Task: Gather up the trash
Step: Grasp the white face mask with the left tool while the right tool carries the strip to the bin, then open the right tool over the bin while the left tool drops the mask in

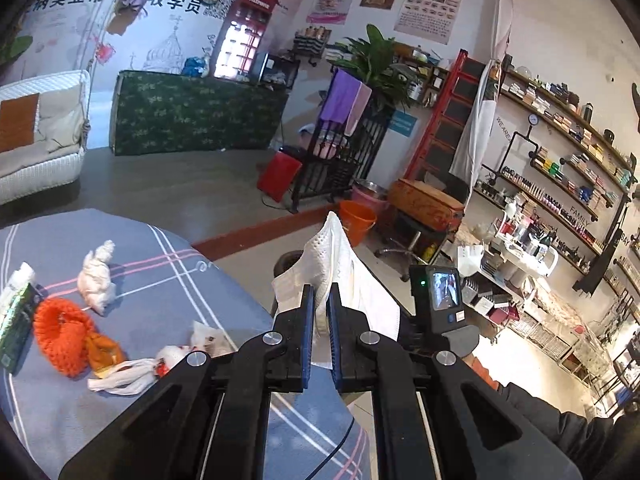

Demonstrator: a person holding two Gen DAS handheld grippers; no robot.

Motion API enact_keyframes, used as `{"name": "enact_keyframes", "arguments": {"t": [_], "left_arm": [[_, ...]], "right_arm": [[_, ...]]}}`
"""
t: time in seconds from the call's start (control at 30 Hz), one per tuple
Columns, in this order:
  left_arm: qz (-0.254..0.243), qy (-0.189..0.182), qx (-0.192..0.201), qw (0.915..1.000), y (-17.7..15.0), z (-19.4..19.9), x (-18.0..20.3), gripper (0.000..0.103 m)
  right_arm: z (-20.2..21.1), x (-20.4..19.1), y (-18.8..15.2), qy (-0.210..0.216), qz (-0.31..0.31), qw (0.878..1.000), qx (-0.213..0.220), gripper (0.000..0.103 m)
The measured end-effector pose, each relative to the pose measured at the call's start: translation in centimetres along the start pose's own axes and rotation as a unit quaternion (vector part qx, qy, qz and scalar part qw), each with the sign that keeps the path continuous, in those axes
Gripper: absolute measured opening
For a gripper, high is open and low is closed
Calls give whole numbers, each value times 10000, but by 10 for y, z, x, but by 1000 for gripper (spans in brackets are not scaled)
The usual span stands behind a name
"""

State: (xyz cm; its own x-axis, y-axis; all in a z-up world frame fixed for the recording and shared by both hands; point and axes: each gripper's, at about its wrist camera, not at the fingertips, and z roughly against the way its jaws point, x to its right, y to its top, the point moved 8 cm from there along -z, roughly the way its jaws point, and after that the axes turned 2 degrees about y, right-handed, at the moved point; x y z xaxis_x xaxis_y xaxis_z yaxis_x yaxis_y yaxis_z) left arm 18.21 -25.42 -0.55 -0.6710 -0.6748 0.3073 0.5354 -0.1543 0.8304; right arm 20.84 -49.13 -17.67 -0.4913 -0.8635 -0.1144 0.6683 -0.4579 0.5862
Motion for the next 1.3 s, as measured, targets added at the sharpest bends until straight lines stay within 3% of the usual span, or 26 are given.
{"name": "enact_keyframes", "arguments": {"t": [0.03,0.1,0.23,0.3,0.53,0.87,1.03,1.1,1.17,1.23,1.3], "left_arm": [[-5,-24,-44,10000,-1,-4,2,8],[-17,-72,-146,9999,-3,-12,8,8],[-72,-194,-255,9995,-5,-28,16,8],[-118,-259,-360,9989,-5,-39,23,8],[-210,-492,-723,9959,-7,-87,50,8],[-122,-603,-1497,9868,-29,-151,75,8],[-299,-429,-1804,9822,-41,-170,73,10],[-291,-377,-1950,9796,-42,-176,70,20],[-305,-337,-1986,9790,-44,-177,69,49],[-445,-275,-1906,9803,-44,-173,69,63],[-554,-246,-1833,9812,-44,-171,70,64]], "right_arm": [[-2,3,-3,5,-80,9999,-63,16],[-1,9,-10,79,-294,9995,-51,46],[17,17,-11,110,-540,9983,199,48],[32,22,-11,118,-647,9972,359,55],[82,43,-31,-478,-667,9929,863,64],[107,83,-63,-730,-1133,9868,892,67],[106,96,-74,-808,-1336,9844,809,68],[107,96,-80,-818,-1373,9841,771,69],[107,96,-82,-802,-1391,9842,750,69],[106,93,-82,-789,-1348,9851,719,69],[107,91,-81,-784,-1325,9852,750,69]]}}
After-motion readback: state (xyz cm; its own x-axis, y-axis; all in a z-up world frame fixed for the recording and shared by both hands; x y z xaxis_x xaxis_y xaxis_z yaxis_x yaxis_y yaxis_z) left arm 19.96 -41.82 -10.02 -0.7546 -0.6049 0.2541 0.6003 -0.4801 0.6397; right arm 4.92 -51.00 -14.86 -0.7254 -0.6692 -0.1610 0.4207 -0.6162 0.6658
